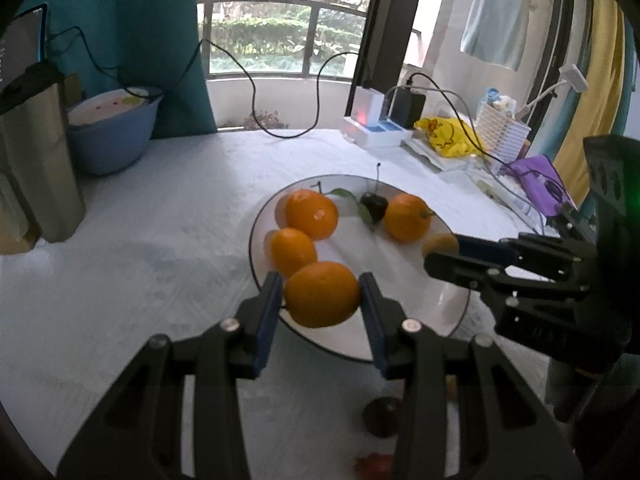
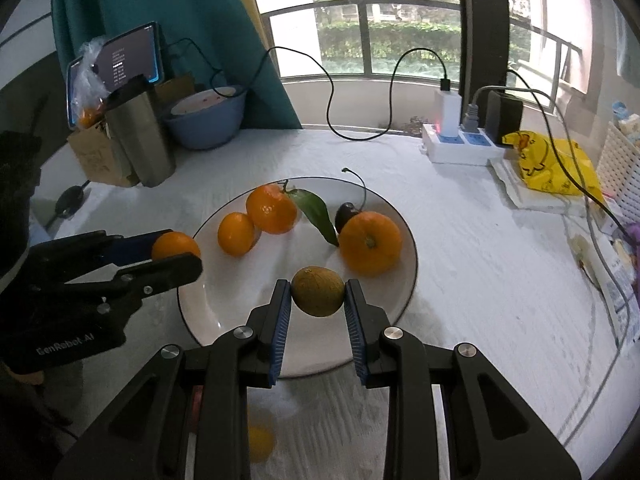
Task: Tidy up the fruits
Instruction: 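Carry the orange with the left tool over the plate while the right tool carries the plum there, then open the left tool to drop the orange on the plate while the right tool releases the plum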
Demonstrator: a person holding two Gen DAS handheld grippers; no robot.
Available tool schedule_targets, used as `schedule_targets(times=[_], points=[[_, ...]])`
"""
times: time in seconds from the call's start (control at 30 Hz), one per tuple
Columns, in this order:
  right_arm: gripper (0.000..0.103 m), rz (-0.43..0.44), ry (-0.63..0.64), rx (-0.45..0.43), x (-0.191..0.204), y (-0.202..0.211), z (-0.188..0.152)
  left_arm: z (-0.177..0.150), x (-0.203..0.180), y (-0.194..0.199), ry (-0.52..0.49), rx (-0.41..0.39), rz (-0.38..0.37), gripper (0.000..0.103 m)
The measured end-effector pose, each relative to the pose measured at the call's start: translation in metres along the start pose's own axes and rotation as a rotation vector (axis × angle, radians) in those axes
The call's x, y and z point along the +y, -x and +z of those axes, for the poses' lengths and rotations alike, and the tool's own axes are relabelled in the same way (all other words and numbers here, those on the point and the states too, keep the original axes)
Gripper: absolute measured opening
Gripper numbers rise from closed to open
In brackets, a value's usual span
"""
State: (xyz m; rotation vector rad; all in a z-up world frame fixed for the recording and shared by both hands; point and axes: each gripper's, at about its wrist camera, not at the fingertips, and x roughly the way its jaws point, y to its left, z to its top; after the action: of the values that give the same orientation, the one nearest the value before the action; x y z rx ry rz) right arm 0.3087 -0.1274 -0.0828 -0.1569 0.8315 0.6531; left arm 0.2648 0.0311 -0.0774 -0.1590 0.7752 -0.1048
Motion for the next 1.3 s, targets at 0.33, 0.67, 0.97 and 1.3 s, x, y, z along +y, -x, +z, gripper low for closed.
schedule_targets(times=[0.33, 0.67, 0.97, 1.3], points=[[0.029, 0.034, 0.020, 0.030, 0.006, -0.034, 0.015, 0.005, 0.009, -0.019, 0.034, 0.032, -0.032, 0.041], [0.029, 0.043, 0.008, 0.055, 0.008, -0.060, 0.021, 0.005, 0.008, -0.022, 0.032, 0.040, -0.043, 0.041], [0.039, 0.029, -0.005, 0.031, 0.008, -0.045, 0.022, 0.005, 0.005, -0.008, 0.034, 0.018, -0.035, 0.041], [0.039, 0.013, -0.007, -0.008, 0.014, -0.010, 0.015, -0.004, -0.002, 0.018, 0.033, -0.001, -0.022, 0.041]])
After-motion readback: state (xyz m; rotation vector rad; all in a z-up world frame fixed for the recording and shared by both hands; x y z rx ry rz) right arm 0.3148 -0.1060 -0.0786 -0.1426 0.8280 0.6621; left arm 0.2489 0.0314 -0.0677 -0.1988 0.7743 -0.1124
